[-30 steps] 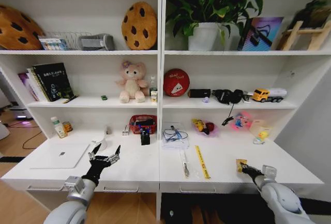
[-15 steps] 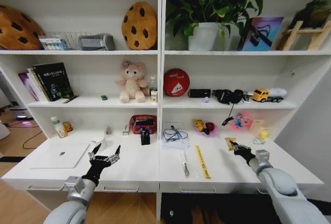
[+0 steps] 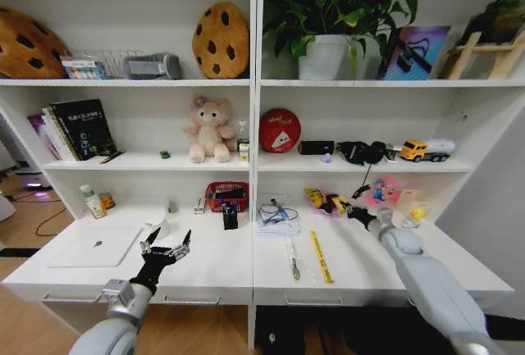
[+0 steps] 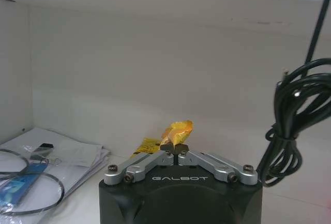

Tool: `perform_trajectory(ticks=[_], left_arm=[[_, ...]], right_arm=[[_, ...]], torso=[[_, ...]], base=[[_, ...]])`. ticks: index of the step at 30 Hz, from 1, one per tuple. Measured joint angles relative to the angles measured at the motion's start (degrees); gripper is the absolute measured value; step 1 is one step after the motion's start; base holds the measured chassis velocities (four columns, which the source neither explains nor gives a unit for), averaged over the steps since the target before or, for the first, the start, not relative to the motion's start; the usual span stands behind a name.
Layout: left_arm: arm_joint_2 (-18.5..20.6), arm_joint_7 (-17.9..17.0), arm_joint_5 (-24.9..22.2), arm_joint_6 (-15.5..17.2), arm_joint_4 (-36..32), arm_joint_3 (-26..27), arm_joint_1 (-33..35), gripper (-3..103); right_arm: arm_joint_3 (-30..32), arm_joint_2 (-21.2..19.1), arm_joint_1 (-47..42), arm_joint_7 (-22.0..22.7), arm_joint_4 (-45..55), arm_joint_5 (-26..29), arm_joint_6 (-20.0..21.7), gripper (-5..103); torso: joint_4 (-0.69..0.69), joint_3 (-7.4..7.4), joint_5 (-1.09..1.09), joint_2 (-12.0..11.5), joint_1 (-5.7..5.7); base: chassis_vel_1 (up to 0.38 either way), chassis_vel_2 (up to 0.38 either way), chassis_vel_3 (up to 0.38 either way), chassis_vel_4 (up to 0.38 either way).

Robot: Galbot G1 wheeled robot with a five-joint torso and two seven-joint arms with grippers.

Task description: Organize the objects on the table.

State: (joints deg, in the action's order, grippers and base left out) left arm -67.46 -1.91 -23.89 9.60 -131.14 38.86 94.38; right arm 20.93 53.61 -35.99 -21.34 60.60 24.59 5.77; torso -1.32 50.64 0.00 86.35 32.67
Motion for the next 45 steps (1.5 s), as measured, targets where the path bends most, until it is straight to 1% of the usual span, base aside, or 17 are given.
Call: perform_trajectory(ticks=[6,9,10,15,22,23,24,25,27,29,30,34,36,38,40,42,45], left_arm=[[0.0,-0.02,0.0,0.0,0.0,0.0,0.0,100],[0.0,-0.01,0.0,0.0,0.0,0.0,0.0,100],[0.0,-0.01,0.0,0.0,0.0,0.0,0.0,100],[0.0,-0.01,0.0,0.0,0.0,0.0,0.0,100],[0.0,-0.02,0.0,0.0,0.0,0.0,0.0,100],[0.0,-0.01,0.0,0.0,0.0,0.0,0.0,100],[0.0,-0.01,0.0,0.0,0.0,0.0,0.0,100],[0.0,-0.01,0.0,0.0,0.0,0.0,0.0,100],[0.0,-0.01,0.0,0.0,0.0,0.0,0.0,100],[0.0,-0.01,0.0,0.0,0.0,0.0,0.0,100],[0.0,-0.01,0.0,0.0,0.0,0.0,0.0,100],[0.0,-0.01,0.0,0.0,0.0,0.0,0.0,100],[0.0,-0.02,0.0,0.0,0.0,0.0,0.0,100],[0.0,-0.02,0.0,0.0,0.0,0.0,0.0,100],[0.0,-0.01,0.0,0.0,0.0,0.0,0.0,100],[0.0,-0.01,0.0,0.0,0.0,0.0,0.0,100],[0.0,0.0,0.0,0.0,0.0,0.0,0.0,100]], right_arm=[[-3.57,3.21,7.24,1.33,-9.12,-1.49,-1.23,0],[-4.12,5.92,11.23,3.21,-15.8,-4.17,-2.96,0],[-4.12,5.92,11.23,3.21,-15.8,-4.17,-2.96,0],[-3.12,8.23,14.22,7.6,-19.79,-5.63,-4.81,0],[-2.29,9.43,15.48,9.83,-21.71,-7.23,-5.23,0],[-2.23,9.49,15.42,10.01,-21.7,-7.26,-5.21,6],[-2.14,9.56,15.07,10.47,-21.48,-7.32,-5.16,6],[-2.11,9.57,14.16,10.87,-20.85,-7.38,-4.98,16],[-2.08,9.57,13.77,10.99,-20.59,-7.44,-4.92,16],[-1.86,9.57,12.74,11.4,-19.78,-7.64,-4.64,27],[-1.86,9.57,12.74,11.4,-19.78,-7.64,-4.64,27],[-1.81,9.1,11.74,11.84,-18.49,-7.66,-4.02,49],[-1.82,9.01,11.68,11.91,-18.35,-7.66,-3.97,49],[-2.03,8.24,10.95,12.4,-16.84,-7.5,-3.44,59],[-2.51,6.92,9.06,12.94,-12.98,-6.02,-2.15,71],[-2.73,6.4,8.16,13.25,-11.28,-5.17,-1.4,71],[-3.47,3.57,2.45,15.88,-1.27,1.16,2.21,86]], torso=[[-0.02,0.0,0.0,0.0,0.0],[-0.01,0.0,0.01,0.0,0.0],[-0.01,0.0,0.01,0.0,0.0],[-0.02,-0.01,0.0,0.0,0.0],[-0.02,-0.01,0.01,0.0,0.0],[-0.02,-0.01,0.01,0.01,0.0],[-0.01,-0.01,-0.01,0.01,0.0],[-0.01,-0.01,0.0,0.01,-0.01],[-0.02,-0.01,0.01,0.01,-0.01],[-0.03,-0.01,0.01,0.01,-0.01],[-0.03,-0.01,0.01,0.01,-0.01],[-0.02,-0.01,0.01,0.01,-0.01],[-0.02,-0.01,0.0,0.01,-0.01],[-0.01,-0.01,0.01,0.01,-0.01],[-0.01,-0.01,0.0,0.01,-0.01],[-0.01,-0.01,0.01,0.01,-0.01],[-0.03,-0.02,0.0,0.01,-0.01]], base=[[0.0,0.0,0.0,0.0],[0.0,0.0,0.0,0.0],[0.0,0.0,0.0,0.0],[0.0,0.0,0.0,0.0],[0.0,0.0,0.0,0.0],[0.0,0.0,0.0,0.0],[0.0,0.0,0.0,0.0],[0.0,0.0,0.0,0.0],[0.0,0.0,0.0,0.0],[0.0,0.0,0.0,0.0],[0.0,0.0,0.0,0.0],[0.0,0.0,0.0,0.0],[0.0,0.0,0.0,0.0],[0.0,0.0,0.0,0.0],[0.0,0.0,0.0,0.0],[0.0,0.0,0.0,0.0],[0.0,0.0,0.0,0.0]])
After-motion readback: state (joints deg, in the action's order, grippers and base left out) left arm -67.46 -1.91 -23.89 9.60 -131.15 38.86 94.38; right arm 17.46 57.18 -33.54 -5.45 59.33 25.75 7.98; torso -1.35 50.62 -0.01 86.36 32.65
